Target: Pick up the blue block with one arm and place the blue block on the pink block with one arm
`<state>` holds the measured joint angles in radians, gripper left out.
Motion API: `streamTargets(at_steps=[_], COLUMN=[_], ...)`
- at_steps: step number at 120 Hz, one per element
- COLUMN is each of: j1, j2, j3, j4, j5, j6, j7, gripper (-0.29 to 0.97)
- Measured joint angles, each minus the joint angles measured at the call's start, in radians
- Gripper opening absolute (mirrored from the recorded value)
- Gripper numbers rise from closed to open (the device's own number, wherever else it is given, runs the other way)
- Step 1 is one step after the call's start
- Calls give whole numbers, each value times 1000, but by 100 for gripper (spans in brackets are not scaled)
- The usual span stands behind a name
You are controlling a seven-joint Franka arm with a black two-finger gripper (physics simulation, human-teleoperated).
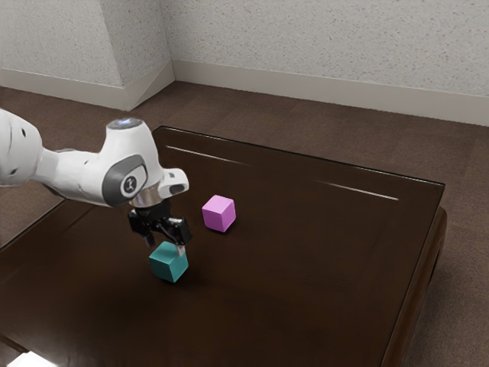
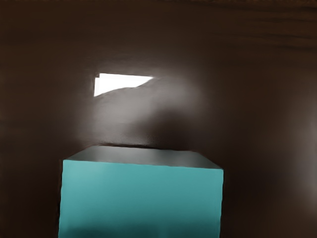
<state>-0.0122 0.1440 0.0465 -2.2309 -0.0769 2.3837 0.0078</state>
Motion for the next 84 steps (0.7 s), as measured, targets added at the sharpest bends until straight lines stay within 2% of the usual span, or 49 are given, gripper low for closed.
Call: streamTargets(at_steps=[46,62,84], j1=[-6,-6,-5], j2=[52,72,74], j3=[9,10,11], j4=[0,5,14], j5=[-1,-54,-82], j6=[40,42,42], j7=[-3,11,31], gripper=[62,59,48])
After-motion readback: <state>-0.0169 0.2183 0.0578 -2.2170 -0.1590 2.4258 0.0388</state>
